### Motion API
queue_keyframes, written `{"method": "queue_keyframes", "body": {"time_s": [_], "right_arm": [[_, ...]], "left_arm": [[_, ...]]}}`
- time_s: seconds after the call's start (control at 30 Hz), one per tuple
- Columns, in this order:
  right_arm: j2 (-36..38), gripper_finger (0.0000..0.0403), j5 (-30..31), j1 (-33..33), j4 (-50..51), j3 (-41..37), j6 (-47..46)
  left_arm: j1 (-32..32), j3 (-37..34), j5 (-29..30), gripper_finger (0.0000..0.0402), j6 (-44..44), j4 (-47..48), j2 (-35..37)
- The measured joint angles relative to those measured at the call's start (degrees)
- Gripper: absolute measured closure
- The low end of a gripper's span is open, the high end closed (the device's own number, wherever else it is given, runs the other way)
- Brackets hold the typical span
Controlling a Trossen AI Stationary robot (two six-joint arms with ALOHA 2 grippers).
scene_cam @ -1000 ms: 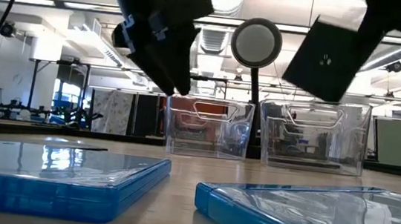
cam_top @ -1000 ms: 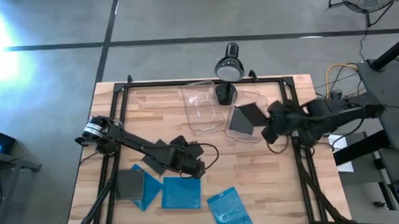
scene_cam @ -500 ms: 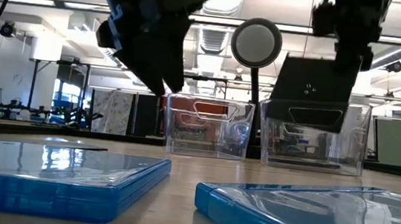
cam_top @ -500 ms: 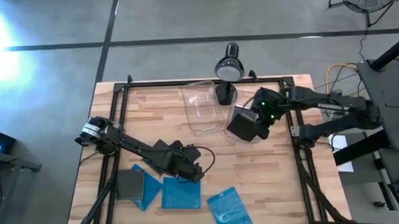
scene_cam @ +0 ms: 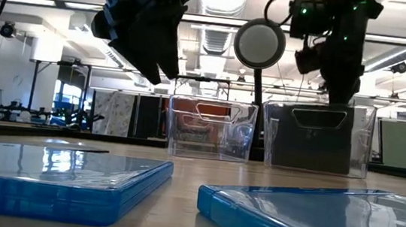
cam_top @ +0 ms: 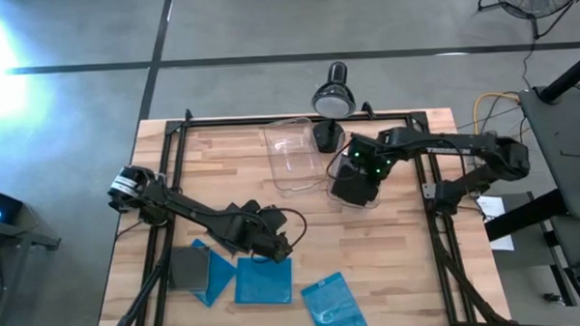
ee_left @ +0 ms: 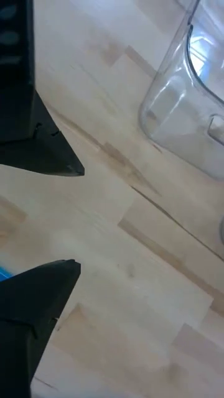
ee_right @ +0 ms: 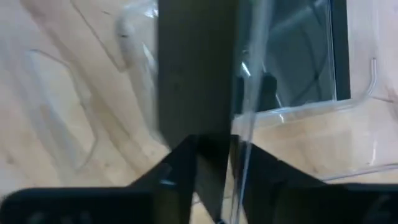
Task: Pick & place jewel cases by type
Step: Put the black CD case into the right transparent bin
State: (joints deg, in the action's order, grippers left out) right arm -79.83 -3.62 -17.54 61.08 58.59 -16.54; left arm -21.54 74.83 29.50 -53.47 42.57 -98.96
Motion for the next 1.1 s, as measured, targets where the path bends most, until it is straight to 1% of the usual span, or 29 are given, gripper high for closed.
{"method": "queue_keyframes", "body": {"time_s": [0.07, 0.1, 0.17, 0.23, 0.27, 0.33, 0.37, 0.4, 0.47, 0.6, 0.67, 0.77, 0.9, 1.0, 1.1], "right_arm": [[-1.29, 0.0261, 3.62, 0.04, 0.06, 0.03, 0.09], [-1.74, 0.0243, 6.78, 0.02, 0.55, 0.25, 0.07], [-1.87, 0.0213, 17.77, 0.31, 2.22, 1.08, -2.40], [-0.91, 0.0193, 30.60, 1.33, 3.56, 2.43, -6.75], [0.02, 0.0185, 36.06, 2.02, 3.66, 3.16, -7.91], [2.25, 0.0175, 44.34, 3.89, 3.18, 4.95, -9.26], [3.31, 0.0172, 47.49, 4.86, 2.88, 5.95, -10.02], [4.26, 0.0170, 49.37, 5.57, 2.64, 6.87, -10.60], [5.94, 0.0168, 49.25, 6.14, 2.61, 8.77, -12.88], [8.92, 0.0168, 38.53, 6.16, 2.51, 10.95, -21.21], [9.93, 0.0168, 33.34, 7.15, 2.44, 10.90, -26.40], [10.55, 0.0168, 27.55, 10.05, 2.25, 10.11, -32.27], [10.05, 0.0168, 21.51, 16.43, -0.56, 8.79, -38.12], [9.33, 0.0168, 19.47, 21.80, -4.84, 8.15, -42.07], [7.97, 0.0168, 18.90, 26.96, -10.94, 7.93, -42.46]], "left_arm": [[0.00, -0.12, 0.00, 0.0188, 0.01, 0.01, 0.00], [0.00, -0.14, 0.00, 0.0188, 0.02, 0.09, 0.00], [0.00, -0.14, 0.04, 0.0188, 0.04, 0.39, 0.00], [0.00, -0.14, 0.14, 0.0188, 0.04, 1.32, 0.00], [0.00, -0.14, 0.16, 0.0188, 0.06, 1.80, 0.01], [0.00, -0.14, 0.17, 0.0188, 0.06, 3.24, 0.12], [0.00, -0.14, 0.20, 0.0188, 0.07, 3.95, 0.25], [0.00, -0.14, 0.20, 0.0188, 0.09, 4.61, 0.45], [0.07, -0.14, 0.23, 0.0188, 0.25, 6.20, 0.81], [0.49, -0.37, 0.32, 0.0188, 1.33, 11.24, 2.71], [1.18, -1.97, 0.51, 0.0188, 0.52, 13.82, 4.55], [2.68, -8.32, 0.01, 0.0188, -3.29, 14.92, 9.02], [4.74, -19.89, -4.48, 0.0188, -8.95, 12.15, 17.81], [4.88, -27.41, -7.44, 0.0188, -10.08, 8.11, 24.23], [4.93, -32.49, -8.33, 0.0188, -10.14, 6.15, 29.12]]}}
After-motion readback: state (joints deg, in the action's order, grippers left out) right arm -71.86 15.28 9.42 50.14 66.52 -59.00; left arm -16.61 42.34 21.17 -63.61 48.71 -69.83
